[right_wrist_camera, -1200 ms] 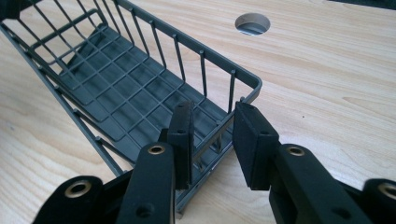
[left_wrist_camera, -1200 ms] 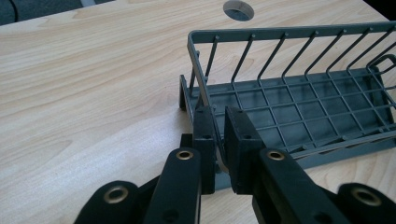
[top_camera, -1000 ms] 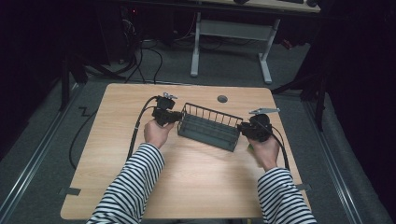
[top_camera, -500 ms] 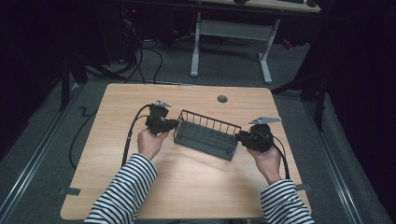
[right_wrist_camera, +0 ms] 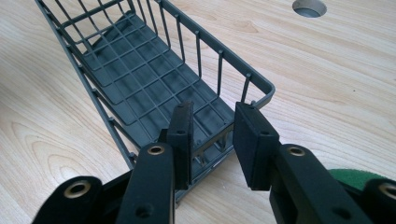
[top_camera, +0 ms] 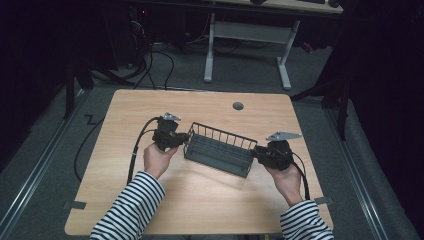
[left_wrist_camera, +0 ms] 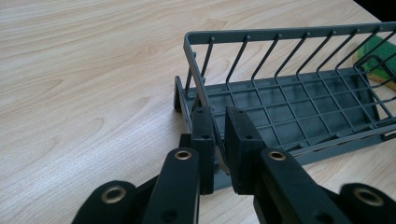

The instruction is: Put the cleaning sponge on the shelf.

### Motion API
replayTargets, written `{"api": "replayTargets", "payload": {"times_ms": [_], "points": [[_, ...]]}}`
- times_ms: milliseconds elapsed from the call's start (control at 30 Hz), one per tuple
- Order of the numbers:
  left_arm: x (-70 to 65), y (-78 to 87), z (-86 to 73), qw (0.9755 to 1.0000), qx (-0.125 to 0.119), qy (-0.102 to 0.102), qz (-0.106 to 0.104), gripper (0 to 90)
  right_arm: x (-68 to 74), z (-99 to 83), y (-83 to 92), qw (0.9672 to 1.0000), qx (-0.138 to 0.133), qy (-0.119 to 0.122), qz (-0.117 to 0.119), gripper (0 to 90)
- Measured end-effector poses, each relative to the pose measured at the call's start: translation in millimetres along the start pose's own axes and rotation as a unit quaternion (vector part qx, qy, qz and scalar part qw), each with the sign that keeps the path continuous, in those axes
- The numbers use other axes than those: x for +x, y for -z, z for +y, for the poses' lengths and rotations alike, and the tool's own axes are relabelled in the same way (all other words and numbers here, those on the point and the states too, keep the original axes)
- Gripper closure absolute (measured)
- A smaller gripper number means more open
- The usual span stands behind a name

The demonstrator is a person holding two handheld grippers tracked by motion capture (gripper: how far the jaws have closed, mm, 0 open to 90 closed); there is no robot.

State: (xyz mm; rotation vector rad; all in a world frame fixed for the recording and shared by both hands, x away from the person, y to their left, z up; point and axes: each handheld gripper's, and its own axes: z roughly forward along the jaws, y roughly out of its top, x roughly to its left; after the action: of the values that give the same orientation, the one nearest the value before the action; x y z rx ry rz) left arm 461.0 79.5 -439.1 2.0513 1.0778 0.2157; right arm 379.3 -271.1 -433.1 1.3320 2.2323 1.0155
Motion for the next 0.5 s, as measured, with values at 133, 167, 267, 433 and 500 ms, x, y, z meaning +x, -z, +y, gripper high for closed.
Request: {"api": "replayTargets", "payload": {"times_ms": [133,167,267,433,500], "points": [[1.1,0.6,-1.2,1.0000,-0.003,0.003,-0.005,82.4,-1.7,-1.6,0.2,0.9999,-0.002,-0.011,0.009,67.4],[1.0,0.9,-1.4,1.0000,-0.005,0.002,-0.005,82.4,-1.6,-1.5,0.1,0.9999,-0.002,-0.010,0.008,67.4],[1.1,3.3,-1.8,0.9998,-0.017,0.003,-0.008,81.2,-0.2,-1.4,-0.1,1.0000,0.000,-0.004,0.005,64.8],[1.4,11.6,-3.7,0.9991,-0.042,0.008,-0.001,53.7,-2.5,-4.8,5.6,0.9996,-0.021,-0.012,-0.012,47.6],[1.8,13.3,-4.7,0.9988,-0.047,0.010,0.000,47.4,-4.9,-6.9,9.9,0.9990,-0.038,-0.016,-0.016,44.0]]}}
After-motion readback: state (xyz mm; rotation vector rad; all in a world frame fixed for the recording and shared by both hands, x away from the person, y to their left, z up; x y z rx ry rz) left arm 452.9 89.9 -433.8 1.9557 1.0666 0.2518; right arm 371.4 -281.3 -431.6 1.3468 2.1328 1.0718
